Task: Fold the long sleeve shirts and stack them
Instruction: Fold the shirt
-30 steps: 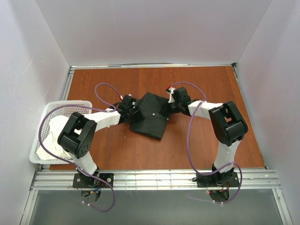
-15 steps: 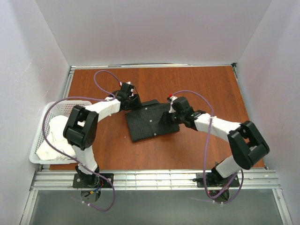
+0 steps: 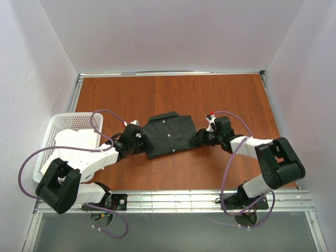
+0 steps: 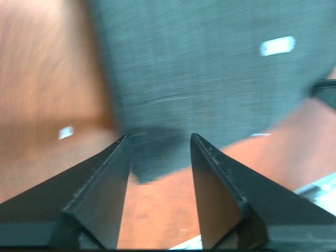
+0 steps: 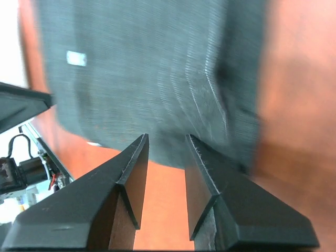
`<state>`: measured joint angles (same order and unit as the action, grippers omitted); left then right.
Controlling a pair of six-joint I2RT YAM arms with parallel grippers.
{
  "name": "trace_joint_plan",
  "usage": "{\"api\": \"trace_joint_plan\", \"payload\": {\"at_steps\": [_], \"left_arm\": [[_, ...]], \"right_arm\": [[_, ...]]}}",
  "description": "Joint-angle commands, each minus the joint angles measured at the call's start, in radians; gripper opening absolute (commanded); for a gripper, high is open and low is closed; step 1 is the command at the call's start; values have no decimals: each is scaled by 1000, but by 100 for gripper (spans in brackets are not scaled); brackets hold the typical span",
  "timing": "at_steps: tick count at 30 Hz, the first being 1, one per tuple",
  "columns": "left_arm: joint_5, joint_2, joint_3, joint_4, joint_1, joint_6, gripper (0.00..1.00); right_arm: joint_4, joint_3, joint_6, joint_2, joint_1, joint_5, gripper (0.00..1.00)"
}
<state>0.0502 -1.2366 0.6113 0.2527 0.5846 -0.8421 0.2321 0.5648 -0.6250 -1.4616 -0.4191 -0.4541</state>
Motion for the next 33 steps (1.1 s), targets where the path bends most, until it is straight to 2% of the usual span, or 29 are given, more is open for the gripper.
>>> {"api": "trace_joint_plan", "payload": {"at_steps": [1,5,9,13,16,17,18,20,21,23,24,27,29,33], "left_arm": [[4,-35,-54,-56,-5,-60,42],[-21,-109,-62,-63,-6,-54,40],[-38,-167,-21,-46,-86,12,39],[-110,-211,137,40,-114,122,43],[-118,-186,247,89,-91,205,55],[-157,-175,274,105,-47,237,61],[-179,-166,297,112,-17,262,65],[-205,-150,352,115,44,362,73],[-234,-150,367,115,114,389,81],[-250,-164,413,115,219,470,84],[-275,-175,427,115,256,491,86],[-341,-254,485,108,400,567,84],[-372,-347,536,103,496,639,82],[-434,-492,602,88,601,718,79]], "right_arm": [[159,-65,-15,-72,58,-89,26],[162,-144,13,-69,98,-90,25],[103,-172,39,29,105,-86,26],[-121,-105,135,199,103,1,28],[-319,-13,189,306,105,161,35],[-370,7,211,328,106,185,39],[-434,26,215,349,112,204,49],[-488,64,220,400,120,216,60],[-511,75,222,415,126,221,70],[-576,101,220,452,134,223,77],[-600,112,217,463,141,226,84],[-674,150,211,491,154,236,98],[-714,171,199,521,160,259,99],[-767,187,145,601,169,363,99]]}}
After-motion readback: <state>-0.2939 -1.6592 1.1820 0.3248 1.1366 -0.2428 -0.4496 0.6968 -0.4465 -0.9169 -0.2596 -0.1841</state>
